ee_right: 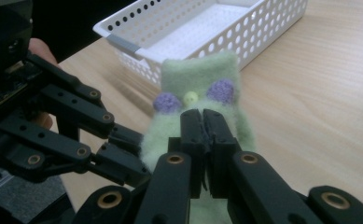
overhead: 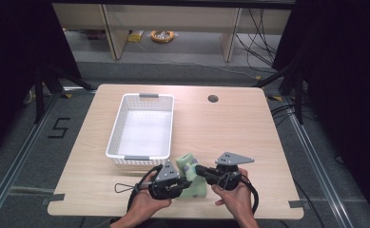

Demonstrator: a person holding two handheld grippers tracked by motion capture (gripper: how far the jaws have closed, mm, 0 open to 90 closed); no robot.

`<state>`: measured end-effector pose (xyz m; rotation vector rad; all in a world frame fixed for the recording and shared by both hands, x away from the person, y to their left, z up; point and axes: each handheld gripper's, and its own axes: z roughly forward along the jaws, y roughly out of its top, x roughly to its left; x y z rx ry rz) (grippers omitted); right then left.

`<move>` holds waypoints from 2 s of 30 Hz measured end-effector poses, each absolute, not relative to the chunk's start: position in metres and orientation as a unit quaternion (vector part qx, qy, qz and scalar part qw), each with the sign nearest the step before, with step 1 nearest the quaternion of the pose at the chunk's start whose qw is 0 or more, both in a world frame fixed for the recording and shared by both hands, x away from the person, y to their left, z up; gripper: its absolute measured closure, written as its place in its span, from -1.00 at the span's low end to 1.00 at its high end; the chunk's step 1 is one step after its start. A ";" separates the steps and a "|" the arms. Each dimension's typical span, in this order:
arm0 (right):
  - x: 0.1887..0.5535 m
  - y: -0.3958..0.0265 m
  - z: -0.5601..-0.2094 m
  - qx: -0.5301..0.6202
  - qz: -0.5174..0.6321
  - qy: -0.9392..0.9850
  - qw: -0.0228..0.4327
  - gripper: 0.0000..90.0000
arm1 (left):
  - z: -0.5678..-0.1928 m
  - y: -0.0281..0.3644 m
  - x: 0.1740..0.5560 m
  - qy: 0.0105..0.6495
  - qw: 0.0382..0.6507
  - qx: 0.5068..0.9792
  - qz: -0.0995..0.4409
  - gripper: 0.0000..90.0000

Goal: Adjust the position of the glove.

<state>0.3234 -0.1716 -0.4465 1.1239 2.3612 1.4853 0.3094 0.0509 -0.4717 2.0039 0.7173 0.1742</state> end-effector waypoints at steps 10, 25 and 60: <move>0.304 -0.172 -0.464 0.392 0.496 0.774 0.033 0.95 | -0.477 0.065 0.303 0.274 0.468 0.839 0.048 0.82; 0.326 -0.171 -0.476 0.359 0.452 0.816 0.040 0.63 | -0.490 0.063 0.308 0.276 0.445 0.851 0.039 0.82; 0.389 -0.155 -0.462 0.297 0.437 0.849 0.006 0.95 | -0.477 0.073 0.311 0.267 0.456 0.848 0.037 0.82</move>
